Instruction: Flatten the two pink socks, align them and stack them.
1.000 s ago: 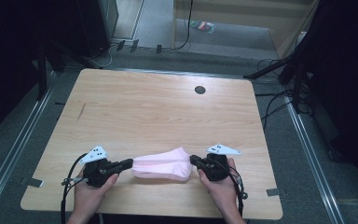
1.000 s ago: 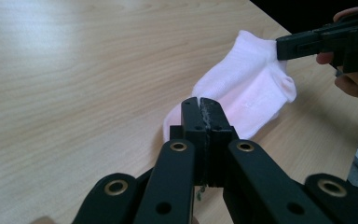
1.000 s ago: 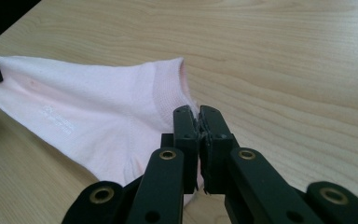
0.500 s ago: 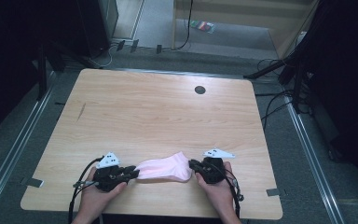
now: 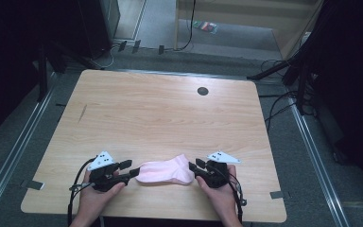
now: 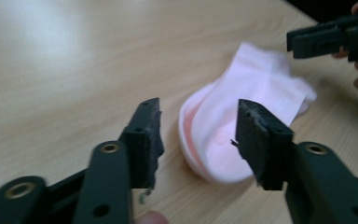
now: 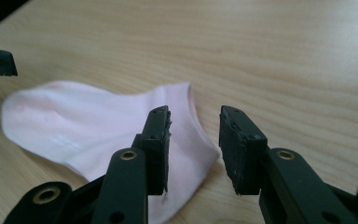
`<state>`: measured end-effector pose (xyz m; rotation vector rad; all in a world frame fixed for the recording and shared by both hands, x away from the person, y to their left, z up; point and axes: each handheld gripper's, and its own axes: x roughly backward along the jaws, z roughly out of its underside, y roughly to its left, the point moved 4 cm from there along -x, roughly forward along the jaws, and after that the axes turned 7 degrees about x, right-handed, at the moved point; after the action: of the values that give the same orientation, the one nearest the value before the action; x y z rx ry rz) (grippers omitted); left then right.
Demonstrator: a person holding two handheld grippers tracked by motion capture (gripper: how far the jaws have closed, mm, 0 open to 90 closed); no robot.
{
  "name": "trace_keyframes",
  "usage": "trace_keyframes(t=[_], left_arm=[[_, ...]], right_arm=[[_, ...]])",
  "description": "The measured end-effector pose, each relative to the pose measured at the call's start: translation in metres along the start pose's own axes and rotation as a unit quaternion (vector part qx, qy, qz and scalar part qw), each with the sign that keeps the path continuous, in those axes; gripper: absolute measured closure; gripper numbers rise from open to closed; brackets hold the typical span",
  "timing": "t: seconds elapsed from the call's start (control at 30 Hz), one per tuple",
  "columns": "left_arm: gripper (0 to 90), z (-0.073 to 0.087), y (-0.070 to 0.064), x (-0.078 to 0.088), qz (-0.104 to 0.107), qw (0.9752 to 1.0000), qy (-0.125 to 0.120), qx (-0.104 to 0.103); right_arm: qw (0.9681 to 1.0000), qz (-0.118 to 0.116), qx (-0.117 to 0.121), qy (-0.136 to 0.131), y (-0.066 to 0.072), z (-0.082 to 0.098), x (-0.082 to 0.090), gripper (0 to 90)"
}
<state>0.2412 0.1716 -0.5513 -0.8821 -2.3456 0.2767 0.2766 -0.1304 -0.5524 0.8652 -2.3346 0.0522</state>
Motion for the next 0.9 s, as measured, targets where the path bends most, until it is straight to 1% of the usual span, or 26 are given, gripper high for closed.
trace_keyframes(t=[0.03,0.07,0.1,0.13,0.17,0.2,0.23,0.3,0.33,0.37,0.4,0.43,0.47,0.5,0.53,0.57,0.6,0.63,0.7,0.77,0.8,0.9], left_arm=[[57.8,-0.003,-0.003,0.002,0.006,0.9999,-0.011,0.001],[63.4,-0.005,-0.007,0.004,0.015,0.9997,-0.018,-0.002],[72.9,-0.006,-0.010,0.004,0.020,0.9995,-0.022,-0.008],[76.8,-0.008,-0.016,0.002,0.023,0.9994,-0.017,-0.017],[80.8,-0.008,-0.019,-0.003,0.025,0.9994,-0.005,-0.024],[83.5,-0.007,-0.022,-0.009,0.025,0.9993,0.010,-0.026],[85.7,-0.005,-0.023,-0.016,0.024,0.9992,0.022,-0.025],[87.1,0.001,-0.022,-0.030,0.014,0.9982,0.053,-0.023],[86.4,0.004,-0.020,-0.036,0.001,0.9976,0.064,-0.028],[86.4,0.007,-0.018,-0.040,-0.012,0.9964,0.076,-0.033],[83.8,0.010,-0.016,-0.044,-0.021,0.9950,0.089,-0.040],[83.8,0.011,-0.015,-0.045,-0.022,0.9945,0.093,-0.041],[83.1,0.011,-0.014,-0.045,-0.023,0.9950,0.089,-0.038],[83.1,0.011,-0.013,-0.044,-0.027,0.9950,0.089,-0.037],[82.7,0.011,-0.012,-0.044,-0.034,0.9950,0.086,-0.038],[82.5,0.011,-0.012,-0.044,-0.033,0.9950,0.086,-0.038],[83.2,0.011,-0.011,-0.044,-0.036,0.9950,0.085,-0.036],[83.2,0.011,-0.010,-0.044,-0.040,0.9950,0.084,-0.036],[84.0,0.010,-0.008,-0.044,-0.040,0.9950,0.084,-0.036],[84.1,0.009,-0.006,-0.044,-0.041,0.9952,0.083,-0.032],[84.1,0.009,-0.004,-0.043,-0.041,0.9951,0.083,-0.035],[83.6,0.009,-0.002,-0.042,-0.043,0.9953,0.079,-0.035]], right_arm=[[0.9999,0.001,-0.003,-0.011,0.003,-0.003,0.003,65.6],[0.9998,-0.003,-0.003,-0.021,0.006,-0.006,0.005,67.8],[0.9996,-0.011,-0.004,-0.028,0.012,-0.008,0.006,73.0],[0.9994,-0.020,-0.008,-0.028,0.017,-0.010,0.006,75.9],[0.9989,-0.039,-0.002,-0.028,0.027,-0.013,0.003,78.7],[0.9984,-0.052,0.002,-0.022,0.035,-0.014,0.000,81.2],[0.9980,-0.060,0.012,-0.016,0.043,-0.014,-0.006,83.0],[0.9974,-0.067,0.026,0.002,0.055,-0.012,-0.018,85.7],[0.9969,-0.066,0.038,0.022,0.062,-0.007,-0.029,87.3],[0.9969,-0.066,0.038,0.022,0.062,-0.007,-0.029,87.3],[0.9959,-0.064,0.043,0.047,0.064,-0.001,-0.038,88.9],[0.9959,-0.064,0.043,0.047,0.064,-0.001,-0.038,88.9],[0.9948,-0.058,0.050,0.067,0.063,0.005,-0.044,90.0],[0.9948,-0.058,0.050,0.067,0.063,0.005,-0.044,90.0],[0.9945,-0.056,0.050,0.073,0.063,0.007,-0.045,90.0],[0.9949,-0.061,0.042,0.069,0.062,0.008,-0.044,90.0],[0.9946,-0.055,0.052,0.071,0.061,0.008,-0.043,90.0],[0.9946,-0.055,0.052,0.071,0.061,0.008,-0.043,90.0],[0.9946,-0.047,0.061,0.070,0.062,0.009,-0.043,90.0],[0.9948,-0.046,0.057,0.070,0.060,0.009,-0.041,90.0],[0.9950,-0.047,0.053,0.070,0.058,0.009,-0.041,90.0],[0.9961,-0.043,0.039,0.066,0.048,0.009,-0.038,90.0]])
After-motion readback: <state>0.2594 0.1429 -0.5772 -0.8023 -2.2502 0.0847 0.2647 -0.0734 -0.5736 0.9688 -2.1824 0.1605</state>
